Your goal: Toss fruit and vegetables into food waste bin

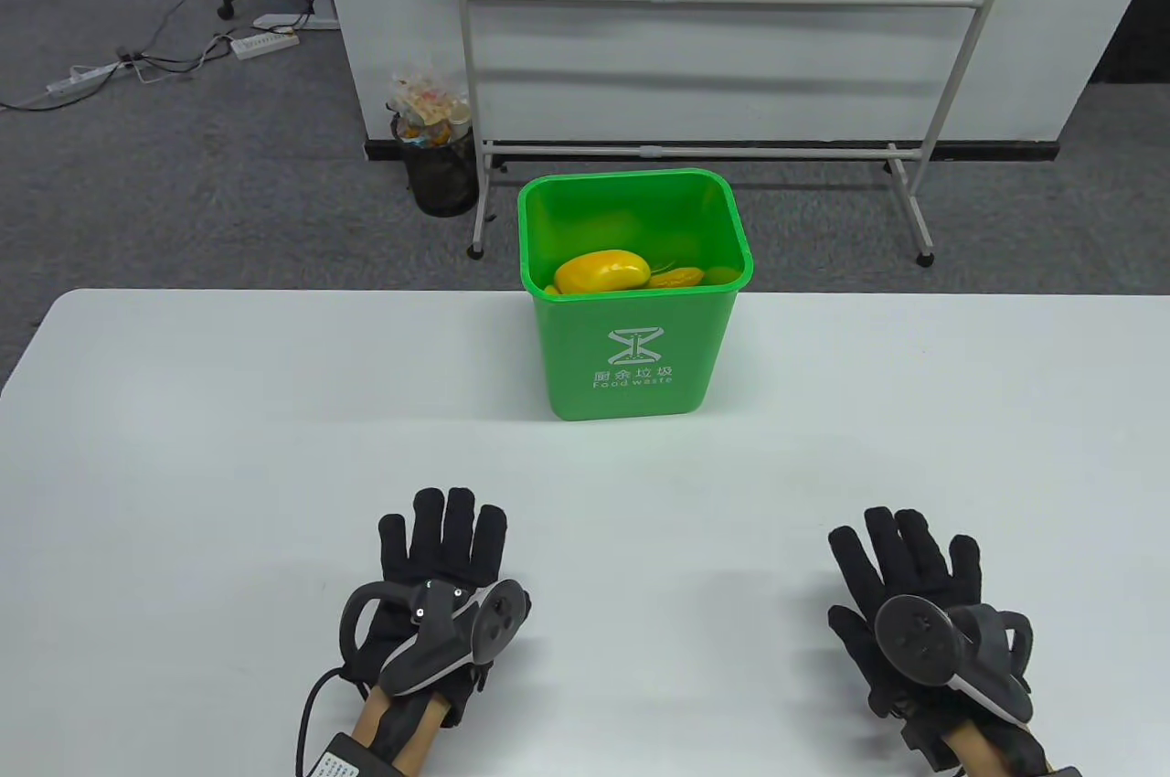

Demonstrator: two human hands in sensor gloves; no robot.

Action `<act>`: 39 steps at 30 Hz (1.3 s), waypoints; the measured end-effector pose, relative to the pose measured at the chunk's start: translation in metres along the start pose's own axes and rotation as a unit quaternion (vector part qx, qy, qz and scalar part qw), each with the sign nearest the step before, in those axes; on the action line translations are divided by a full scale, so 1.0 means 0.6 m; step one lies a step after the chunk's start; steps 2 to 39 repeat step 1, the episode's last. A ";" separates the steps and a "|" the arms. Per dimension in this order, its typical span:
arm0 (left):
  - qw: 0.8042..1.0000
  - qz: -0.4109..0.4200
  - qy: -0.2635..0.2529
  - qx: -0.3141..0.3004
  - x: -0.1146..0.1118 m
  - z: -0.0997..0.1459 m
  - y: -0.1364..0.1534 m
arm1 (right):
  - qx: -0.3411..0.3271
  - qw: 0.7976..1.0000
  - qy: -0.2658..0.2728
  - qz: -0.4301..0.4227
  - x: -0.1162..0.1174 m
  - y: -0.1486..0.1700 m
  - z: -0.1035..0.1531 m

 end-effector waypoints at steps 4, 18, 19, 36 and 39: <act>1.000 -0.002 0.005 0.000 -0.003 -0.001 -0.002 | 0.000 1.000 -0.002 -0.001 0.000 0.000 0.000; 1.000 -0.002 0.005 0.000 -0.003 -0.001 -0.002 | 0.000 1.000 -0.002 -0.001 0.000 0.000 0.000; 1.000 -0.002 0.005 0.000 -0.003 -0.001 -0.002 | 0.000 1.000 -0.002 -0.001 0.000 0.000 0.000; 1.000 -0.002 0.005 0.000 -0.003 -0.001 -0.002 | 0.000 1.000 -0.002 -0.001 0.000 0.000 0.000; 1.000 -0.002 0.005 0.000 -0.003 -0.001 -0.002 | 0.000 1.000 -0.002 -0.001 0.000 0.000 0.000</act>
Point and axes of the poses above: the tracker on the back of each hand, its own y axis roughly to the little-finger side, its own z axis roughly from the fingertips to the wrist, x = y × z, the point moved 1 cm from there along -z, roughly from the wrist to the fingertips, and after that the axes turned 7 degrees about y, right-handed, at the moved point
